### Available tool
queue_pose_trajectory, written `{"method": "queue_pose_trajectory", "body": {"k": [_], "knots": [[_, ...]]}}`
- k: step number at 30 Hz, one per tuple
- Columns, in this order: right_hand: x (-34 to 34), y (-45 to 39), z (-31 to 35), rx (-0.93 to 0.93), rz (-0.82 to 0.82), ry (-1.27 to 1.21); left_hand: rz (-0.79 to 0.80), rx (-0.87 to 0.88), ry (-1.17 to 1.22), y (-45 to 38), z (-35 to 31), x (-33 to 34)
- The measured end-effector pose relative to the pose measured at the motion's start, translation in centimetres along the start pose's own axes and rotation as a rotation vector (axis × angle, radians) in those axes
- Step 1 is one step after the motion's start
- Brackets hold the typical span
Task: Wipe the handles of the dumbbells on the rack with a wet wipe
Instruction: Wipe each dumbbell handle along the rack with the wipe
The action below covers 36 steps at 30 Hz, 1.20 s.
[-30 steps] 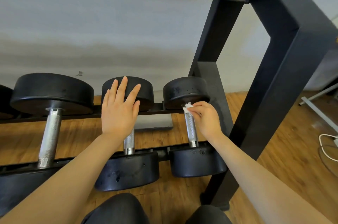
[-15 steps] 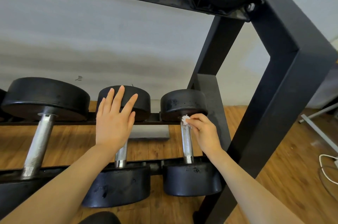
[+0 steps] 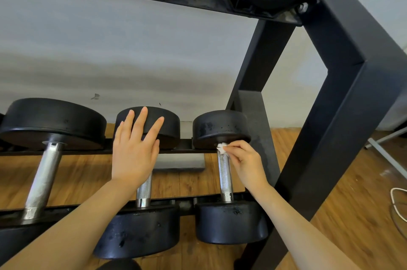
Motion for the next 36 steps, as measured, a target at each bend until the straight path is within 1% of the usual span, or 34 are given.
{"method": "queue_pose_trajectory", "body": {"k": [3, 7, 8, 10, 12, 13, 16, 19, 21, 24, 28, 30, 33, 36], "knots": [[0.0, 0.0, -0.3, 0.042, 0.018, -0.046, 0.001, -0.001, -0.004, 0.0, 0.0, 0.0], [0.1, -0.7, -0.1, 0.163, -0.012, -0.141, 0.010, -0.008, -0.012, 0.0, 0.0, 0.2], [0.2, -0.7, 0.0, 0.163, -0.030, -0.139, 0.012, -0.008, -0.012, 0.0, 0.0, 0.2], [0.3, -0.5, 0.1, 0.106, -0.064, -0.097, 0.011, -0.007, -0.011, 0.0, 0.0, 0.1], [0.2, 0.0, -0.2, 0.058, -0.050, -0.067, 0.007, -0.010, -0.008, 0.0, -0.1, 0.1], [0.1, 0.2, -0.4, 0.062, -0.035, -0.080, 0.005, -0.011, -0.006, 0.0, -0.2, 0.1], [0.1, 0.3, -0.3, 0.108, -0.029, -0.121, 0.003, -0.016, -0.007, 0.0, -0.2, 0.2], [0.4, -0.4, 0.4, 0.191, -0.110, -0.172, 0.002, -0.016, -0.014, 0.0, -0.2, 0.1], [0.5, -0.7, 0.8, 0.229, -0.131, -0.195, 0.004, -0.016, -0.017, 0.0, -0.2, 0.0], [0.3, 0.0, 1.0, 0.273, -0.027, -0.202, 0.009, -0.018, -0.014, 0.0, -0.2, 0.1], [0.1, 0.9, 1.4, 0.281, 0.181, -0.091, 0.011, -0.027, -0.002, 0.0, -0.3, 0.2], [-0.1, 0.6, 1.5, 0.278, 0.187, -0.087, 0.001, -0.024, -0.002, 0.0, -0.3, 0.2], [-0.2, 0.0, 1.3, 0.279, 0.104, -0.183, 0.001, -0.017, -0.006, 0.0, -0.3, 0.3], [-0.3, 0.7, 0.7, 0.277, 0.134, -0.222, 0.000, -0.020, -0.002, 0.0, -0.3, 0.2]]}}
Point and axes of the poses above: each hand's wrist, its own y-axis away from the middle knuckle, its own x-axis out of the palm, z = x × y, the point moved 1 cm from there along -y, towards the middle knuckle, and after that the axes turned 7 degrees about -y, right-handed, at the moved point
